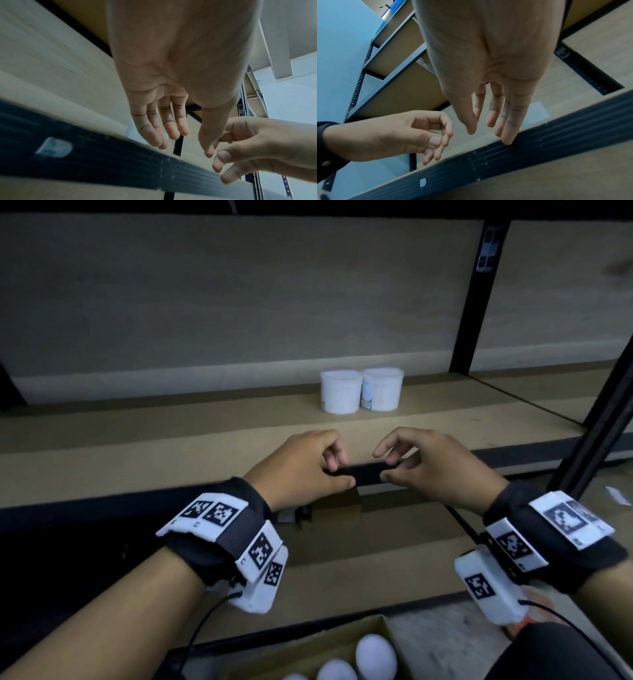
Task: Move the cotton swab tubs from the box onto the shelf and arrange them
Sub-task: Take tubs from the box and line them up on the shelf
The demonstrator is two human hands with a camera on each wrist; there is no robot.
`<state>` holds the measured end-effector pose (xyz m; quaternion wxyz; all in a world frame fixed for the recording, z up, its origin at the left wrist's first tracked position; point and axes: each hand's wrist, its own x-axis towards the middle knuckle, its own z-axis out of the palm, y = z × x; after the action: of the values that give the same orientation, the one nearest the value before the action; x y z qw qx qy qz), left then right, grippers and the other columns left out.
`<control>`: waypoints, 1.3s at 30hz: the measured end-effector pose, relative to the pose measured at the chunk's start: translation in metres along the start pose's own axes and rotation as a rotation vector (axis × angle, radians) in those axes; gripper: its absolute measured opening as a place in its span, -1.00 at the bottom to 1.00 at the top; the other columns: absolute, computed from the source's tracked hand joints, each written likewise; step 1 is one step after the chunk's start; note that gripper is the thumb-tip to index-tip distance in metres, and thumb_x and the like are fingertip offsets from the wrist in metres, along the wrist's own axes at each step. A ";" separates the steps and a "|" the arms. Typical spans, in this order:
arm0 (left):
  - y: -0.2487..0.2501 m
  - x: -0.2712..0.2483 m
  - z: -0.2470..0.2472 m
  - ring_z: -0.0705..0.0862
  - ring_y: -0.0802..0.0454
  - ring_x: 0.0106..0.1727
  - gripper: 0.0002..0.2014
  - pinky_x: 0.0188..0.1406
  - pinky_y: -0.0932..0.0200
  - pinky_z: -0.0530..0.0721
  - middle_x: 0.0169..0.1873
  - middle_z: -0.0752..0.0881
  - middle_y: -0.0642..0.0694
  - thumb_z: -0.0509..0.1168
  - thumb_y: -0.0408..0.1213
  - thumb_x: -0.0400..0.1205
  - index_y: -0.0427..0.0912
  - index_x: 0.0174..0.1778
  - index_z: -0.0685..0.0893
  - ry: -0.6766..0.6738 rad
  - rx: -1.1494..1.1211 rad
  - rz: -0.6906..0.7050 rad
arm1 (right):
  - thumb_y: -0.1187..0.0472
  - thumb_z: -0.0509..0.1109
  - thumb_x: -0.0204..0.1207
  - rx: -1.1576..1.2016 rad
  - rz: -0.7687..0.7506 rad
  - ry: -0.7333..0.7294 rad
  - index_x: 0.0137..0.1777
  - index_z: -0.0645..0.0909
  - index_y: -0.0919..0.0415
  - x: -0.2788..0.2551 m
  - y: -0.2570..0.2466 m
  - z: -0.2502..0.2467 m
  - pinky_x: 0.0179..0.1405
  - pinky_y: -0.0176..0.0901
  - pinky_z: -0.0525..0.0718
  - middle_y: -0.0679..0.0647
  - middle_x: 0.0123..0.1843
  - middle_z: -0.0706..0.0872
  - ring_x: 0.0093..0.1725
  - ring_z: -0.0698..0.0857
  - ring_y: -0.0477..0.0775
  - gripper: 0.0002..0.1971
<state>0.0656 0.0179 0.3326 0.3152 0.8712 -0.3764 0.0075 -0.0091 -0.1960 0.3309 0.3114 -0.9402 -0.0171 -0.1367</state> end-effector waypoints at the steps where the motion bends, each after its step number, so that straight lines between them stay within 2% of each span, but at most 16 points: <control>1: -0.003 -0.006 0.002 0.60 0.26 -0.32 -0.74 -0.24 0.23 0.64 -0.17 0.70 0.10 0.55 -0.01 0.44 0.05 -0.07 0.66 -0.020 0.003 -0.005 | 0.14 0.64 0.35 0.018 0.000 -0.008 -0.06 0.69 -0.17 -0.004 0.000 0.004 -0.22 -0.41 0.61 -0.12 -0.14 0.72 -0.24 0.71 -0.19 -0.75; 4: -0.015 -0.025 0.012 0.66 0.19 -0.25 -0.74 -0.10 0.02 0.75 -0.15 0.70 0.11 0.55 0.00 0.44 0.07 -0.05 0.67 -0.085 -0.014 -0.044 | 0.16 0.65 0.34 0.066 0.000 -0.039 -0.06 0.70 -0.15 -0.015 0.001 0.017 -0.23 -0.45 0.61 -0.10 -0.13 0.73 -0.24 0.72 -0.18 -0.74; 8: -0.028 -0.042 0.026 0.70 0.25 -0.21 -0.72 -0.01 0.00 0.77 -0.12 0.72 0.15 0.56 0.02 0.44 0.09 -0.02 0.68 -0.150 -0.021 -0.091 | 0.10 0.64 0.35 0.048 0.021 -0.081 -0.05 0.68 -0.18 -0.025 0.004 0.034 -0.16 -0.39 0.66 -0.13 -0.11 0.72 -0.20 0.73 -0.21 -0.75; 10: -0.035 -0.048 0.032 0.69 0.29 -0.20 -0.70 0.00 0.07 0.77 -0.09 0.72 0.16 0.56 0.01 0.44 0.08 0.01 0.68 -0.182 -0.022 -0.107 | 0.10 0.64 0.34 0.044 0.022 -0.100 -0.05 0.68 -0.17 -0.029 0.007 0.045 -0.13 -0.36 0.67 -0.11 -0.11 0.72 -0.20 0.73 -0.19 -0.75; 12: -0.041 -0.055 0.039 0.66 0.36 -0.20 -0.66 -0.03 0.24 0.71 -0.03 0.71 0.14 0.56 0.00 0.45 0.05 0.08 0.69 -0.218 -0.021 -0.125 | 0.10 0.64 0.34 0.043 0.022 -0.119 -0.04 0.68 -0.15 -0.035 0.011 0.058 -0.11 -0.35 0.67 -0.11 -0.13 0.73 -0.19 0.72 -0.22 -0.74; 15: -0.055 -0.062 0.053 0.57 0.45 -0.18 -0.58 -0.17 0.50 0.51 0.10 0.68 0.14 0.55 0.01 0.47 0.01 0.21 0.67 -0.299 0.050 -0.150 | 0.10 0.64 0.34 0.026 0.047 -0.152 -0.02 0.69 -0.13 -0.041 0.017 0.081 -0.03 -0.27 0.69 -0.12 -0.13 0.73 -0.16 0.71 -0.26 -0.74; 17: -0.068 -0.068 0.068 0.58 0.38 -0.13 -0.52 -0.14 0.42 0.50 0.17 0.66 0.12 0.54 0.01 0.48 -0.01 0.29 0.65 -0.372 0.092 -0.187 | 0.11 0.64 0.32 0.006 0.084 -0.192 -0.04 0.68 -0.12 -0.045 0.023 0.102 -0.01 -0.20 0.70 -0.11 -0.15 0.73 -0.17 0.72 -0.24 -0.74; 19: -0.084 -0.073 0.084 0.63 0.20 0.07 -0.47 0.05 0.26 0.58 0.22 0.65 0.07 0.55 0.00 0.46 -0.04 0.32 0.63 -0.426 0.114 -0.237 | 0.09 0.64 0.30 -0.006 0.120 -0.234 -0.05 0.67 -0.14 -0.049 0.029 0.124 0.01 -0.15 0.69 -0.11 -0.16 0.73 -0.16 0.71 -0.17 -0.73; 22: -0.108 -0.082 0.106 0.62 0.06 0.25 -0.45 0.23 0.15 0.58 0.24 0.64 0.00 0.56 -0.04 0.47 -0.09 0.34 0.60 -0.497 0.134 -0.336 | 0.04 0.62 0.33 -0.030 0.157 -0.319 -0.04 0.63 -0.19 -0.058 0.040 0.156 -0.08 -0.23 0.58 -0.12 -0.11 0.71 -0.14 0.67 -0.14 -0.73; 24: -0.124 -0.089 0.119 0.61 0.02 0.26 -0.44 0.25 0.13 0.58 0.25 0.63 -0.04 0.56 -0.07 0.47 -0.13 0.35 0.59 -0.537 0.131 -0.406 | 0.07 0.62 0.34 -0.016 0.176 -0.378 -0.02 0.64 -0.15 -0.064 0.046 0.177 -0.17 -0.26 0.53 -0.08 -0.09 0.71 -0.20 0.65 -0.16 -0.73; 26: -0.139 -0.098 0.131 0.62 -0.03 0.24 -0.43 0.27 0.08 0.61 0.23 0.63 -0.06 0.59 -0.07 0.44 -0.13 0.32 0.60 -0.574 0.123 -0.468 | 0.11 0.62 0.33 0.003 0.204 -0.421 0.00 0.65 -0.09 -0.069 0.050 0.196 -0.15 -0.24 0.58 -0.04 -0.08 0.71 -0.20 0.65 -0.13 -0.72; 29: -0.159 -0.119 0.150 0.67 -0.05 0.13 -0.44 0.16 0.01 0.69 0.12 0.67 -0.04 0.64 -0.01 0.32 -0.08 0.18 0.64 -0.592 0.166 -0.552 | 0.16 0.60 0.34 0.018 0.244 -0.512 0.03 0.63 -0.06 -0.080 0.058 0.228 -0.08 -0.25 0.58 -0.01 -0.09 0.72 -0.13 0.66 -0.05 -0.70; 32: -0.171 -0.143 0.165 0.70 -0.02 0.04 -0.46 0.03 0.11 0.73 0.02 0.69 0.01 0.66 0.00 0.23 -0.03 0.08 0.67 -0.619 0.174 -0.605 | 0.15 0.59 0.34 0.020 0.277 -0.567 0.09 0.61 -0.06 -0.092 0.064 0.256 -0.03 -0.24 0.57 -0.01 -0.06 0.71 0.00 0.68 0.00 -0.65; 34: -0.181 -0.157 0.176 0.71 -0.01 -0.01 -0.45 -0.02 0.15 0.73 -0.01 0.71 0.03 0.67 0.00 0.18 0.00 0.05 0.67 -0.659 0.172 -0.662 | 0.10 0.61 0.31 -0.007 0.269 -0.593 0.17 0.59 -0.06 -0.102 0.066 0.274 -0.01 -0.22 0.54 0.02 0.04 0.67 0.08 0.64 0.03 -0.56; 37: -0.199 -0.178 0.192 0.71 -0.02 -0.11 -0.33 -0.04 0.05 0.77 -0.07 0.72 0.04 0.65 0.13 -0.04 0.05 -0.03 0.64 -0.676 0.163 -0.726 | 0.01 0.65 0.23 0.004 0.241 -0.653 0.29 0.50 -0.12 -0.119 0.067 0.299 0.14 -0.06 0.63 0.07 0.26 0.54 0.19 0.60 0.07 -0.37; 39: -0.203 -0.189 0.198 0.72 -0.05 -0.11 -0.29 -0.06 0.04 0.77 -0.05 0.73 -0.01 0.64 0.14 -0.06 0.02 -0.01 0.65 -0.712 0.159 -0.747 | -0.05 0.66 0.21 -0.006 0.232 -0.711 0.38 0.42 -0.18 -0.129 0.065 0.313 0.16 0.04 0.68 0.05 0.36 0.44 0.18 0.61 0.08 -0.27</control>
<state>0.0199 0.1361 0.0162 0.0819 0.9159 -0.1222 -0.3734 -0.0482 -0.0569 0.0182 0.2965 -0.9256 -0.0171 0.2345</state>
